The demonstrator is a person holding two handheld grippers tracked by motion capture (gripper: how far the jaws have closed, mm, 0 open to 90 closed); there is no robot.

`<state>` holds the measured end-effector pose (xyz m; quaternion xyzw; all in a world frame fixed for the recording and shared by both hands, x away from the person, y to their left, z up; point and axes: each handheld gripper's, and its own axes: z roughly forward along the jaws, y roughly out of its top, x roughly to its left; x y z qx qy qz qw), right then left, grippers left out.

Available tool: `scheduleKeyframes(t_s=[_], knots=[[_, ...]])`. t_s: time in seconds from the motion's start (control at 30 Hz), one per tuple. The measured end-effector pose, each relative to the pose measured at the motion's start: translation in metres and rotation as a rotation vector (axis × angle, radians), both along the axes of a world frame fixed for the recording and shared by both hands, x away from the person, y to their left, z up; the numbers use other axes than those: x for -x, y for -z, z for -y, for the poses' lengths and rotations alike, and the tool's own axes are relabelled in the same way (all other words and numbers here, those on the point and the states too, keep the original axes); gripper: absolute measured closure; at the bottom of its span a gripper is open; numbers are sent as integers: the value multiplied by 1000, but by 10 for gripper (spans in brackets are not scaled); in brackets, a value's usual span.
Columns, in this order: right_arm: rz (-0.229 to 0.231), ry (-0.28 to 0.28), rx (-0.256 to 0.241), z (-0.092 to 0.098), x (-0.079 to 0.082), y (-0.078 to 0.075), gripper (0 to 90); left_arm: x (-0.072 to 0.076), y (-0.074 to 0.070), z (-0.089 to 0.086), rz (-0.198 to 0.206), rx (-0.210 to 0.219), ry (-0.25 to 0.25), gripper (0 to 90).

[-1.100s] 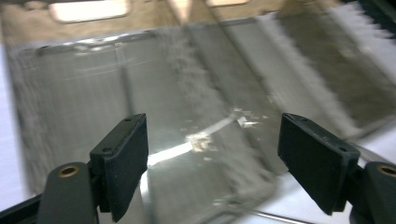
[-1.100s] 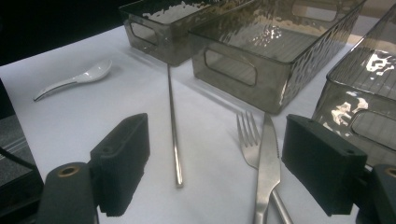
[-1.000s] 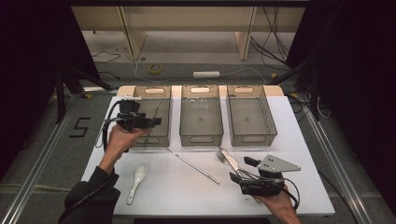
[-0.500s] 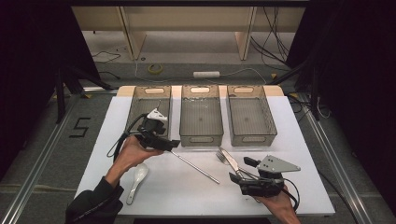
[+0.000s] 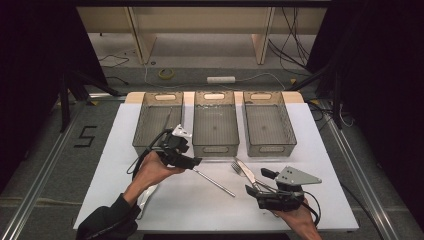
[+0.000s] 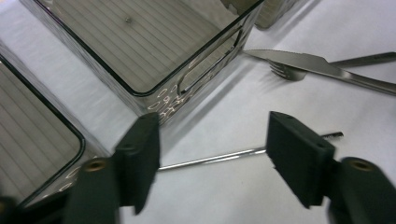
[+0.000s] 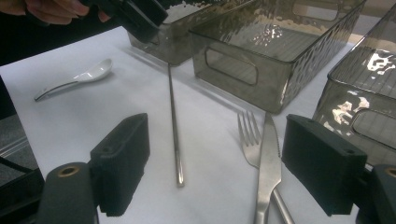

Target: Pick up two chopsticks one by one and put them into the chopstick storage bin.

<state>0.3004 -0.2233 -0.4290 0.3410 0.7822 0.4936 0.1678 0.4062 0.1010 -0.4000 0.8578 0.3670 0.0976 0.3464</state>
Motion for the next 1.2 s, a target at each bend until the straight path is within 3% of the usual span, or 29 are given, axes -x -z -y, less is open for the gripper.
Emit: scheduleKeyframes(t_s=[0.1,0.13,0.27,0.43,0.57,0.63,0.7,0.8,1.2], knots=[[0,0,0,0,0,0,241,1,6,7,-20,13,28,514],[0,-1,1,0,0,0,241,1,7,10,-23,14,32,610],[-1,-2,2,0,0,0,241,2,17,21,-56,6,72,676],[-1,-3,2,0,0,0,241,-1,29,28,-66,-44,101,663],[-1,-5,6,0,0,1,241,-7,36,31,-100,-84,132,501],[-2,-8,5,-1,0,1,242,-10,38,32,-115,-132,180,434],[-2,-8,6,-1,0,1,241,-13,38,32,-110,-137,186,421],[-3,-8,6,-1,0,1,241,-19,41,29,-137,-157,218,356],[-7,-9,8,-1,-1,2,241,-29,49,27,-165,-196,316,326]])
